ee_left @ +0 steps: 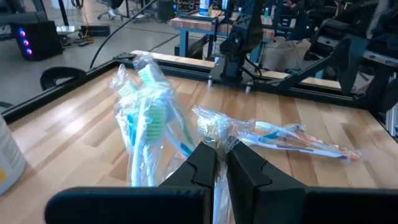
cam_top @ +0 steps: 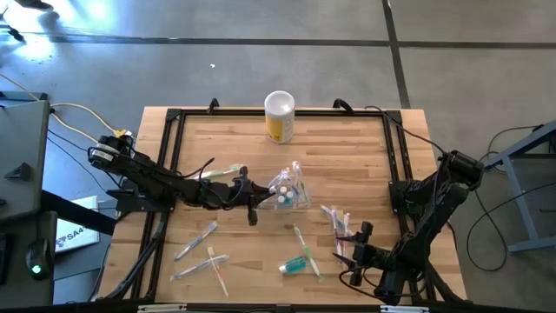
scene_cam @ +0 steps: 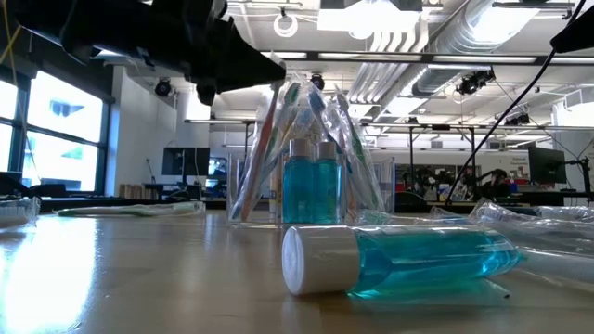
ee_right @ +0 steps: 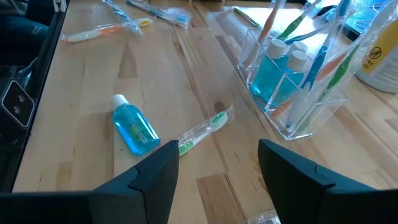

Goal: Pick & Place toothbrushing station
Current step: Put the orange toothbrush into the left part of the transparent organizer, then put the blue mouthwash into the middle part of the transparent organizer

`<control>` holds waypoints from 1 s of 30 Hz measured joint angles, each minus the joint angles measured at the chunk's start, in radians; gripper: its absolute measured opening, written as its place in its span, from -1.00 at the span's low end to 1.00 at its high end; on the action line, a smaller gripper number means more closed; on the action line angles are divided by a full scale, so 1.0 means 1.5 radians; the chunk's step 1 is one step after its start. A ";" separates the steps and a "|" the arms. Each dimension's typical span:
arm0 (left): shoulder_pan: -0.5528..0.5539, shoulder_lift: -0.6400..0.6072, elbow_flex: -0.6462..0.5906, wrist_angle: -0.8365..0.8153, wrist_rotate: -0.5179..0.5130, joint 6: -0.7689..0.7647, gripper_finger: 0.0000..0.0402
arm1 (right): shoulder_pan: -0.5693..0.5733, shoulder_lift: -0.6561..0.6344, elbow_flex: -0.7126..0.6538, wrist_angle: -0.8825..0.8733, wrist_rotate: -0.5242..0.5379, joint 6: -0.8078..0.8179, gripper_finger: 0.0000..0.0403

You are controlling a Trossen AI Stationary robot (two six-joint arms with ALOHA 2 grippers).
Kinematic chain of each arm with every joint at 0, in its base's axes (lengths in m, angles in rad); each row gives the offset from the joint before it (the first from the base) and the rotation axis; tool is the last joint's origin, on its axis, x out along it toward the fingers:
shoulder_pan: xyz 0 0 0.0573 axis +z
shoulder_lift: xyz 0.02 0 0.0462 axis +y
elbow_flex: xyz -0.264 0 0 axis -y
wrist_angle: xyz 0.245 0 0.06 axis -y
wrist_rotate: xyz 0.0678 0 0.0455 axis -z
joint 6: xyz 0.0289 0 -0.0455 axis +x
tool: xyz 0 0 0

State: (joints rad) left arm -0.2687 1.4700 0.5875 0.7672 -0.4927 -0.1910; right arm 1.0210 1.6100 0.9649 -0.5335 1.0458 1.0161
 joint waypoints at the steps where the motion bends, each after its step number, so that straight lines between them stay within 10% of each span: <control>1: 0.000 0.000 0.000 -0.001 0.000 -0.009 -0.90 | 0.000 0.000 0.000 0.000 0.000 0.000 0.05; 15: 0.000 0.000 -0.001 -0.010 0.013 -0.033 -0.12 | 0.000 0.000 0.000 0.005 -0.001 -0.006 0.05; 22: 0.000 -0.014 0.000 -0.004 -0.027 -0.028 -0.01 | -0.005 0.000 0.000 0.116 -0.018 -0.215 0.05; 30: -0.061 -0.076 0.000 -0.004 -0.036 0.012 -0.01 | -0.105 0.000 0.000 0.320 -0.336 -0.516 0.05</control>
State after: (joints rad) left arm -0.3607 1.3565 0.5882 0.7605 -0.5473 -0.1725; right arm 0.8634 1.6100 0.9653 -0.0540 0.5416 0.2426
